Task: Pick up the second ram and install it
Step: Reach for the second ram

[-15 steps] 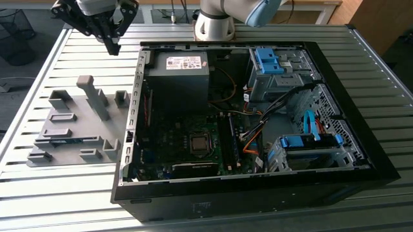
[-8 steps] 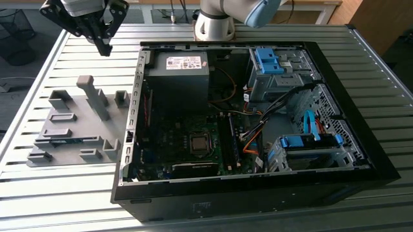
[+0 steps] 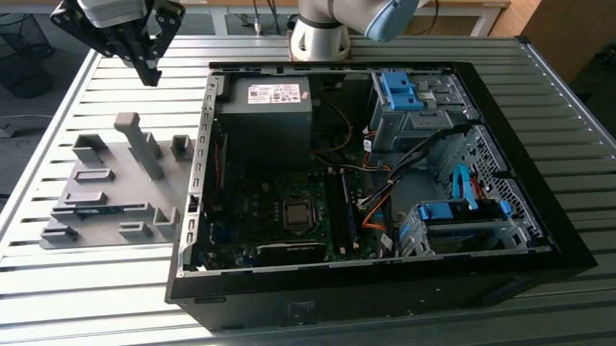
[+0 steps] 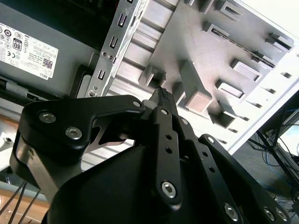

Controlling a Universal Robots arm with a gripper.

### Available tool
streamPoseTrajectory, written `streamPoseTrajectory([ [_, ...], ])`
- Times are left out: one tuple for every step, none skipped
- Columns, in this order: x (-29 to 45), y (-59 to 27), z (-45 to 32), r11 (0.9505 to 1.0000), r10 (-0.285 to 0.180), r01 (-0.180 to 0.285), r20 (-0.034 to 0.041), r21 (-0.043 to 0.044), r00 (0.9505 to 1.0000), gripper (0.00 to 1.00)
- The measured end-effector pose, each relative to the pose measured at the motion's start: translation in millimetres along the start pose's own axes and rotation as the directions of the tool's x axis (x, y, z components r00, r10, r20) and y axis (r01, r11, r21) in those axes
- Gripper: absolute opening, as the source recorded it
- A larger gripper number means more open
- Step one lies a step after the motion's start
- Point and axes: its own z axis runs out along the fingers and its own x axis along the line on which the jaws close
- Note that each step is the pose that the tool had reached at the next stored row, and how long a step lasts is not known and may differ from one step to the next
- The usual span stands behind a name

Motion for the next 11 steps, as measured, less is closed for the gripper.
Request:
streamPoseTrajectory([
  [0.1,0.0,0.0,1.0000,0.000,0.000,0.0000,0.0000,1.0000,0.11],
  [0.1,0.0,-0.1,1.0000,0.000,0.000,-0.0001,0.0001,1.0000,0.11],
  [0.2,0.0,0.0,1.0000,0.000,0.000,0.0000,0.0001,1.0000,0.11],
  [0.2,0.0,0.0,1.0000,0.000,0.000,-0.0001,0.0001,1.0000,0.11],
  [0.3,-0.1,0.0,1.0000,0.000,0.000,-0.0001,0.0000,1.0000,0.11],
  [0.4,-0.3,0.0,1.0000,0.000,0.000,0.0000,0.0000,1.0000,0.11],
  [0.5,-0.7,-0.1,1.0000,0.000,0.000,-0.0001,0.0001,1.0000,0.11],
  [0.5,-1.3,-0.1,1.0000,0.000,0.000,-0.0001,0.0001,1.0000,0.11],
  [0.7,-1.9,-0.1,1.0000,0.000,0.000,-0.0001,0.0001,1.0000,0.11],
  [0.8,-2.6,-0.2,1.0000,0.000,0.000,-0.0001,0.0001,1.0000,0.11],
  [0.9,-3.3,-0.2,1.0000,0.000,0.000,0.0000,0.0000,1.0000,0.11],
])
